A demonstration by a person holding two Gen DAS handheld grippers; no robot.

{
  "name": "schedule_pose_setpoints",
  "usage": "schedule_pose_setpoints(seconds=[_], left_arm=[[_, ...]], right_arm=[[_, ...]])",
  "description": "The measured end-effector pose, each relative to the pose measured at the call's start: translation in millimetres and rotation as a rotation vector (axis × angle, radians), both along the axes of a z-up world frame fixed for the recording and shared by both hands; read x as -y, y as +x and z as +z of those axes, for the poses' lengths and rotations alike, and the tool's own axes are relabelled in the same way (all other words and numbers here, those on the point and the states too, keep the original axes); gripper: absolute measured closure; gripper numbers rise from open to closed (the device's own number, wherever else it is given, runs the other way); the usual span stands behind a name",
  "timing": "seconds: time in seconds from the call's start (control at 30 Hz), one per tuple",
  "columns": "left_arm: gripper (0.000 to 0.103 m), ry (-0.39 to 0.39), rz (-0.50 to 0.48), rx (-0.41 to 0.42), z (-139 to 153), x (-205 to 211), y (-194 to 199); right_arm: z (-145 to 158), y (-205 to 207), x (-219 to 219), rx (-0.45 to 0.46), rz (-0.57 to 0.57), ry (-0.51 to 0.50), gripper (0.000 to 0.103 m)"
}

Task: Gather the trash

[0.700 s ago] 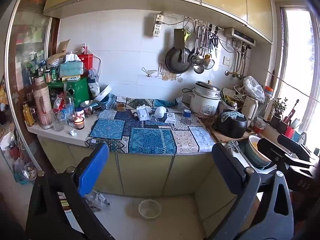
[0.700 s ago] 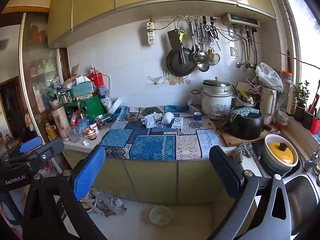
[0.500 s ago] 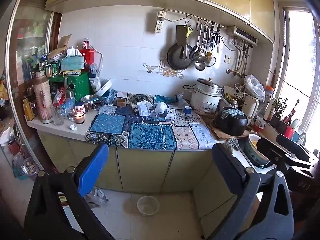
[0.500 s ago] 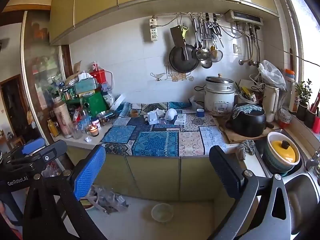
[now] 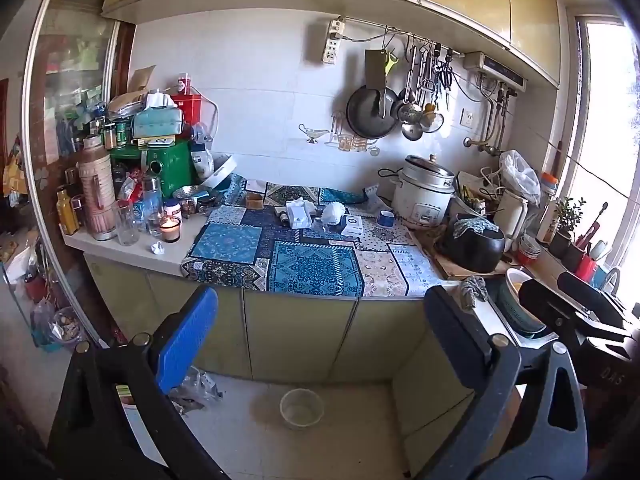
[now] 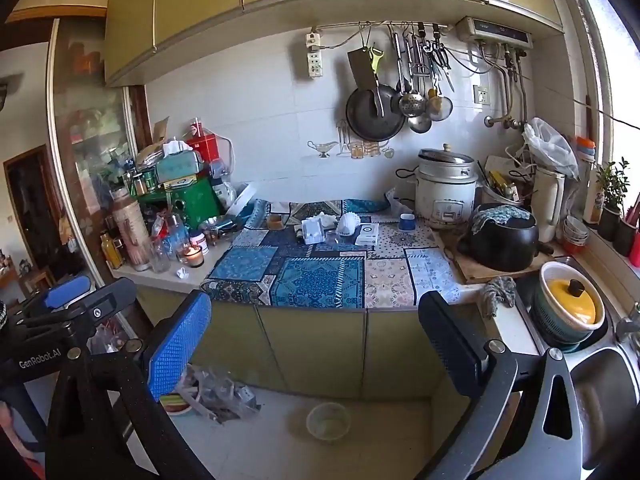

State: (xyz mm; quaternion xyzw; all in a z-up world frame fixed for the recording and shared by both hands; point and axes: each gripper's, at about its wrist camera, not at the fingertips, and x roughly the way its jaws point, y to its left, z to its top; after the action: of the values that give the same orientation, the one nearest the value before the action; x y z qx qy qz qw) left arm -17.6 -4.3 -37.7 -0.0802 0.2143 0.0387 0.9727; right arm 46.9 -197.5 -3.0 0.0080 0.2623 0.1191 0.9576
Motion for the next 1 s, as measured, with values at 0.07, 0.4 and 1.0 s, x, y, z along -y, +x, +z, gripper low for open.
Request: schedule_pose_setpoints(seconds=[0.07, 0.4, 1.0], left_arm=[[0.000, -0.004, -0.002, -0.007, 9, -2, 4], [0.000, 0.007, -0.010, -0.008, 13, 1, 6], [0.000, 0.015, -0.017, -0.015, 21, 5, 6]], right_arm=[[-1, -1, 0, -0.002, 0.000, 0.003, 0.000], [-3, -1, 5, -0.014, -0.019, 0.015, 0.000], [-1, -3, 9, -0.008, -0.022, 0.013, 0.000]])
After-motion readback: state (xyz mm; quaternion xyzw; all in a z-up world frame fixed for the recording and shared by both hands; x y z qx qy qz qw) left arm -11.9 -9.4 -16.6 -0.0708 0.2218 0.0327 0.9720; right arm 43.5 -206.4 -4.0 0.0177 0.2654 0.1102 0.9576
